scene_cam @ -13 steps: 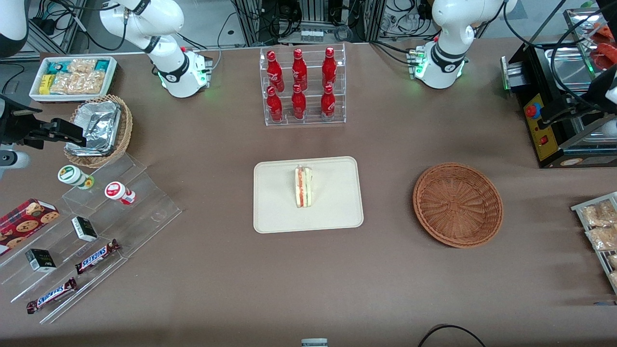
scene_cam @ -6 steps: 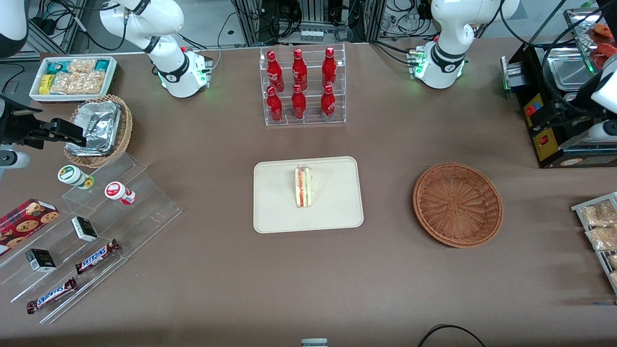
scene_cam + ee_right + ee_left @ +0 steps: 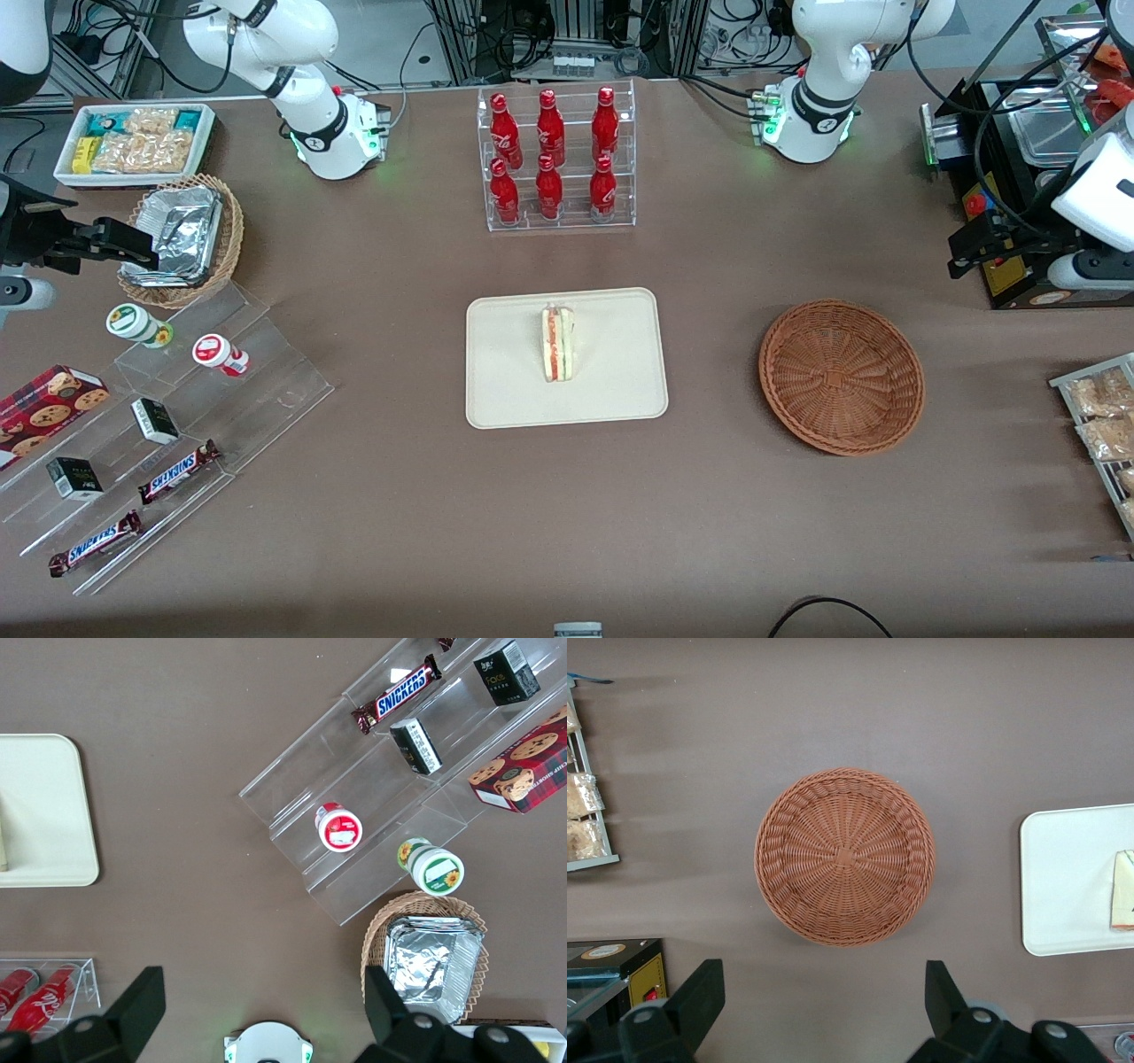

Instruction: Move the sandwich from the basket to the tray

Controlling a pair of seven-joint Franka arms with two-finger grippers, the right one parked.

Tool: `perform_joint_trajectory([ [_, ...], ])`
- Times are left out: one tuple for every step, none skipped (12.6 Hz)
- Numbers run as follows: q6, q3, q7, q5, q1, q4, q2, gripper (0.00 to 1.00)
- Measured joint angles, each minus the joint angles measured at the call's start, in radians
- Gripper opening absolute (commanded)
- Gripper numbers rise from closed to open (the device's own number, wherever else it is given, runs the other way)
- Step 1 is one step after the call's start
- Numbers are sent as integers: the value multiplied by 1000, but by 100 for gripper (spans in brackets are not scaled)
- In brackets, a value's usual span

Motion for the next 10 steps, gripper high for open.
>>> perform_joint_trajectory([
  [0,-16,0,0,15,2,1,100],
  [-1,-29,0,0,27,4,1,100],
  [-3,-37,0,0,34,6,0,100],
  [-9,-39,0,0,36,8,-3,100],
  [-21,-39,0,0,38,10,-8,100],
  [-33,-39,0,0,39,9,-16,100],
  [-41,-39,0,0,40,6,-27,100],
  [-44,-39,0,0,40,0,-39,100],
  [-49,-39,0,0,41,-5,-48,100],
  [-52,-39,-1,0,41,-7,-53,100],
])
